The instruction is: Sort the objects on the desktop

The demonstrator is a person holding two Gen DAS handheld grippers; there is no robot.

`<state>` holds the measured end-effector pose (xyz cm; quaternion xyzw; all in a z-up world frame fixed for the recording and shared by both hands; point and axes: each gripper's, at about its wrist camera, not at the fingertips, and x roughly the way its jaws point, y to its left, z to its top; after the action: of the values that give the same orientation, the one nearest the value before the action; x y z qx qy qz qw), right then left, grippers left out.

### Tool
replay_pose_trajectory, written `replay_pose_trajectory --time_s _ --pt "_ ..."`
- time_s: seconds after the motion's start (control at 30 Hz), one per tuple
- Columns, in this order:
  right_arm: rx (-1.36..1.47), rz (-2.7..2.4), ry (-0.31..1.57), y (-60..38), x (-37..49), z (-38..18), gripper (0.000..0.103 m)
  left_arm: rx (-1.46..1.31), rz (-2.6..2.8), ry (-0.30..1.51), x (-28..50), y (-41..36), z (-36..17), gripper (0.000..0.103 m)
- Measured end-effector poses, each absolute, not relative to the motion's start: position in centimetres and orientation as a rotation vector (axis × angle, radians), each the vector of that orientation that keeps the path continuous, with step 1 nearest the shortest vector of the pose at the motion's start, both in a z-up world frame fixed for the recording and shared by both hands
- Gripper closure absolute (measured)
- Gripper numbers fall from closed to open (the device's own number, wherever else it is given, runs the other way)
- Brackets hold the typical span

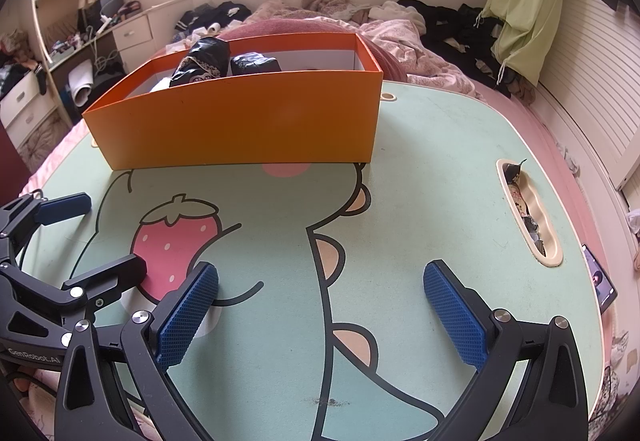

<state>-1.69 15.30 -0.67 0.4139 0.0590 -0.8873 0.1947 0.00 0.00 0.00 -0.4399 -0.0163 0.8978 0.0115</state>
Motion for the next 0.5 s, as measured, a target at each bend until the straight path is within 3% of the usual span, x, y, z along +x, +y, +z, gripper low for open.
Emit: replay_pose_trajectory --time_s 0.5 --pt "1.159 -2.486 0.159 15.42 -1.63 -0.71 0.0 -1.41 2.817 0.006 0.0 -0.36 0.48 0.0"
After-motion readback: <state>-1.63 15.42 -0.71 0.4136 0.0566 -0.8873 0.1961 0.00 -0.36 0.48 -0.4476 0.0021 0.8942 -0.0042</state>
